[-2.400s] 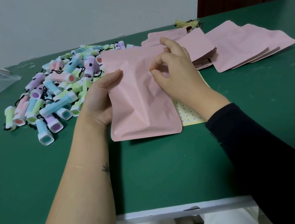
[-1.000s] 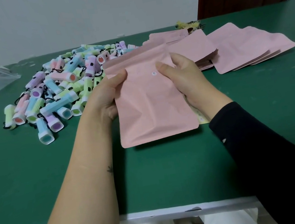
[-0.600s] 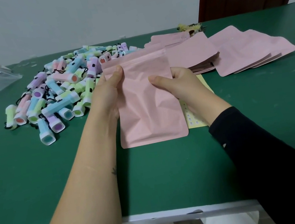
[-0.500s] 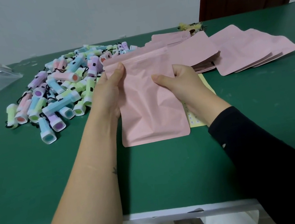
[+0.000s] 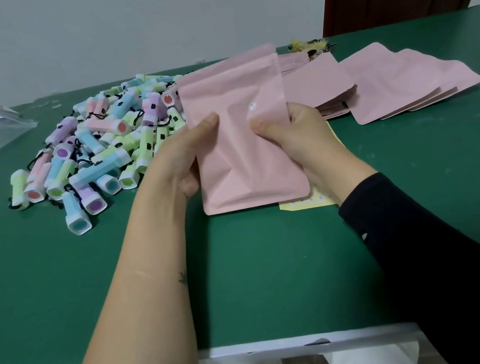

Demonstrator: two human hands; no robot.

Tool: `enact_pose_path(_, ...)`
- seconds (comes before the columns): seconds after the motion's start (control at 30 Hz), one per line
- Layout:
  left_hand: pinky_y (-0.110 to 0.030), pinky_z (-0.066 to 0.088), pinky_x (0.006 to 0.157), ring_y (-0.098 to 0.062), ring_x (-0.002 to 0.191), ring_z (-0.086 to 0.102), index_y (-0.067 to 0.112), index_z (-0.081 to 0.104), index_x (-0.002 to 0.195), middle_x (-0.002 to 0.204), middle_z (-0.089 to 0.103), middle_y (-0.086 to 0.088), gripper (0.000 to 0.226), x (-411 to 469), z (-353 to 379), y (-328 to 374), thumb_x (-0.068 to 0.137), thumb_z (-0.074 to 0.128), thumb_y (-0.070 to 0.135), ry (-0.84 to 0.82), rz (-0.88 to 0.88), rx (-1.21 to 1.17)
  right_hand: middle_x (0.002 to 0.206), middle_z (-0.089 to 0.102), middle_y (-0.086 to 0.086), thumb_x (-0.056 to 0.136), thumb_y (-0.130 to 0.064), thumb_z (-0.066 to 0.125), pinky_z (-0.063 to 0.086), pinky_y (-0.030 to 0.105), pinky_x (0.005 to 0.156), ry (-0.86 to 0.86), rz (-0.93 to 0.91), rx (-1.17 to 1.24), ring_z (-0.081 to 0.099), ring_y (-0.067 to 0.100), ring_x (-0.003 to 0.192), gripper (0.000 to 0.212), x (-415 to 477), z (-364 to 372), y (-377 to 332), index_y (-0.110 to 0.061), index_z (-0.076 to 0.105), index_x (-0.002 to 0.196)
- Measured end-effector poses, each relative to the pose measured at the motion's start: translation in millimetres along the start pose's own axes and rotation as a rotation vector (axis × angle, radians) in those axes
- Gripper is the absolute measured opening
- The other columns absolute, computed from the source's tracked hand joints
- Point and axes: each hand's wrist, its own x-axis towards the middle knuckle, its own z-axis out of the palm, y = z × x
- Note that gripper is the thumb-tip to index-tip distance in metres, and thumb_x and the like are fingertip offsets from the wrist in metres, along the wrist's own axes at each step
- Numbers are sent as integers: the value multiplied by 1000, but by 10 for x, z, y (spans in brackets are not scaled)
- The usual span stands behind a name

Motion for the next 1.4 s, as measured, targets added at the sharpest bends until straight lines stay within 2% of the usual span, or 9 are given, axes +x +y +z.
enact_pose_path(0.07,-34,60,70,-22,84,73,8,66,117,97,76,-7,32,19,19,-50,88,70,20,-19,-19,65,90,74,1,83,-15,74,58,32,74,36,-9,28,71,16,81,5,21,-18,-4,-17,71,87)
enact_pose_path(0.17,-39,59,82,-23,82,72,11,69,105,94,76,-7,21,76,34,-80,85,73,16,31,30,56,89,74,-1,84,-17,75,58,28,69,6,-8,53,70,11,75,6,24,-28,11,-18,70,87)
enact_pose_path(0.33,-33,60,68,-19,71,72,11,70,90,81,76,-4,6,128,41,-127,85,73,10,122,107,-7,89,75,-6,80,-19,79,57,23,66,-113,39,36,73,9,78,13,4,-12,44,-20,70,89)
enact_pose_path(0.57,-29,59,69,-21,82,73,8,69,104,95,77,-7,26,85,-21,-95,82,75,22,-30,14,101,86,74,-8,82,-18,77,60,29,74,6,23,50,71,10,78,9,12,-44,16,-22,68,82)
enact_pose_path(0.73,-27,57,64,-17,70,71,13,71,91,82,76,-2,11,129,-2,-103,81,76,12,77,79,141,90,74,-3,83,-20,76,58,22,64,-52,38,35,70,8,73,15,-2,-50,-10,-14,71,95)
enact_pose_path(0.87,-32,57,67,-19,70,70,18,70,84,79,75,-1,7,152,-5,-115,81,76,18,136,83,188,87,74,-7,81,-24,79,57,21,60,-103,61,66,71,6,71,16,-20,-33,0,-20,68,91)
enact_pose_path(1.03,-30,59,74,-21,91,74,10,69,111,102,76,-5,43,88,-21,-83,74,80,27,-2,29,92,85,76,-7,76,-22,82,60,25,68,-107,18,57,73,10,77,16,-9,-51,-25,-19,70,86)
enact_pose_path(1.27,-45,59,80,-26,93,73,7,68,110,101,76,-9,23,131,31,-71,88,71,11,134,32,-221,79,74,-10,82,-24,77,48,18,57,-174,91,20,64,6,64,14,-16,-127,1,-19,71,95)
enact_pose_path(1.4,-51,60,65,-28,84,75,5,70,99,95,76,-11,13,139,9,-55,88,71,12,125,-26,-366,74,70,-6,82,-18,77,54,24,66,-155,144,67,60,5,60,14,0,-98,40,-14,71,94)
